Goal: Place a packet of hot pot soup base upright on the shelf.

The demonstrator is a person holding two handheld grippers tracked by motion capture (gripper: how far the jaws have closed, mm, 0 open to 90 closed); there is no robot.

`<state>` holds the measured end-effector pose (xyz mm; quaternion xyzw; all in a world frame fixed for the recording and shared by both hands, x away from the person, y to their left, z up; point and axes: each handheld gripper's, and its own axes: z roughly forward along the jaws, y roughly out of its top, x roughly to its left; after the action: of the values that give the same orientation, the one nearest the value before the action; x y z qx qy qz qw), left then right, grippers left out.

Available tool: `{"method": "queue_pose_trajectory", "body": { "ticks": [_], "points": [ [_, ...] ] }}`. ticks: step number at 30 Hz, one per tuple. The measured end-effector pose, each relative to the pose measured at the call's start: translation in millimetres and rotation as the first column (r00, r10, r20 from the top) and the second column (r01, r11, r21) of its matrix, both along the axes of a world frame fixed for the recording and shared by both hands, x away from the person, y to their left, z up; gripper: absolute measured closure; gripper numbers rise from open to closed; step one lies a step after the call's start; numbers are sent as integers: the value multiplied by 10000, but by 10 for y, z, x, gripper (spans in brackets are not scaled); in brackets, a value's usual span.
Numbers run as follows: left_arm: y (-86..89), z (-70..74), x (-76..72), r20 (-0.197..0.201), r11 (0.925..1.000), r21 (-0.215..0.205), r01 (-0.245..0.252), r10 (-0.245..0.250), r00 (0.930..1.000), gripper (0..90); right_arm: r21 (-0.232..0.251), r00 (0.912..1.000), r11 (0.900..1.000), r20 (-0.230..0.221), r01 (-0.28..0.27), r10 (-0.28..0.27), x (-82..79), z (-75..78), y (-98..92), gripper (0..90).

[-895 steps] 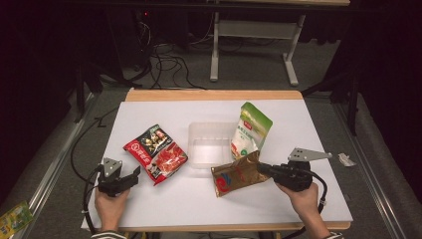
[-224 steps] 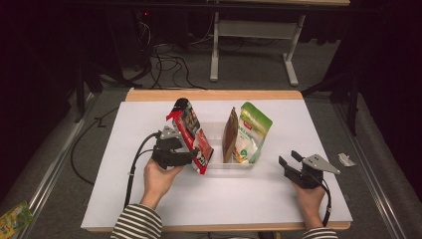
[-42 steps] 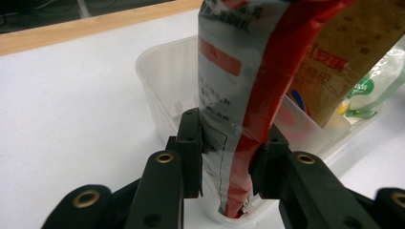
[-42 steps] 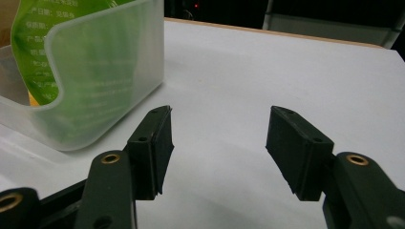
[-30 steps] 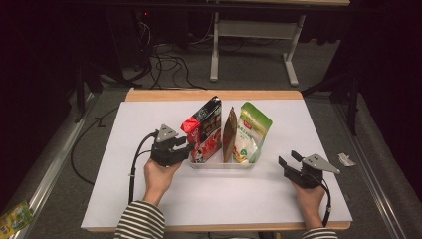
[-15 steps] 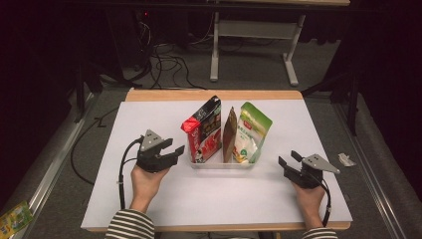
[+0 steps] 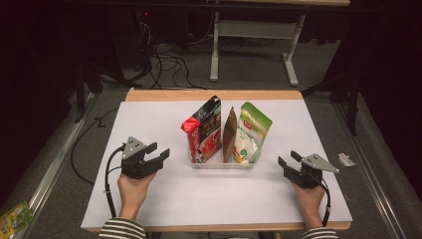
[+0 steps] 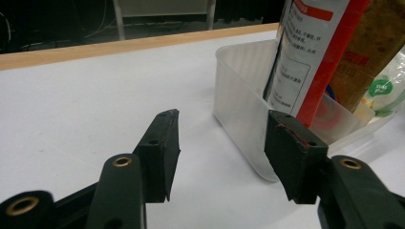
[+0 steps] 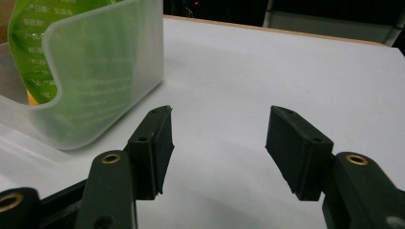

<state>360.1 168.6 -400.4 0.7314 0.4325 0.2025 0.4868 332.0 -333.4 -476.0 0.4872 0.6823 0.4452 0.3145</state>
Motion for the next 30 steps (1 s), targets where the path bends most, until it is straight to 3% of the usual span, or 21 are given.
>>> {"method": "queue_pose_trajectory", "body": {
  "ticks": [13, 26, 30],
  "points": [
    [122, -186, -32, -208, 9985, 167, -522, 525, 9984, 435, -66, 10000, 10000, -6, -19, 19, 7, 0, 0, 422],
    [211, -419, -26, -540, 9958, 35, -912, 912, 9944, 423, -91, 10000, 10000, -24, -41, 40, 6, 1, 3, 424],
    [198, -464, -11, -558, 9956, 230, -911, 923, 9942, 420, -119, 10000, 9999, -7, -61, 61, 7, 0, 2, 423]
  ]
}}
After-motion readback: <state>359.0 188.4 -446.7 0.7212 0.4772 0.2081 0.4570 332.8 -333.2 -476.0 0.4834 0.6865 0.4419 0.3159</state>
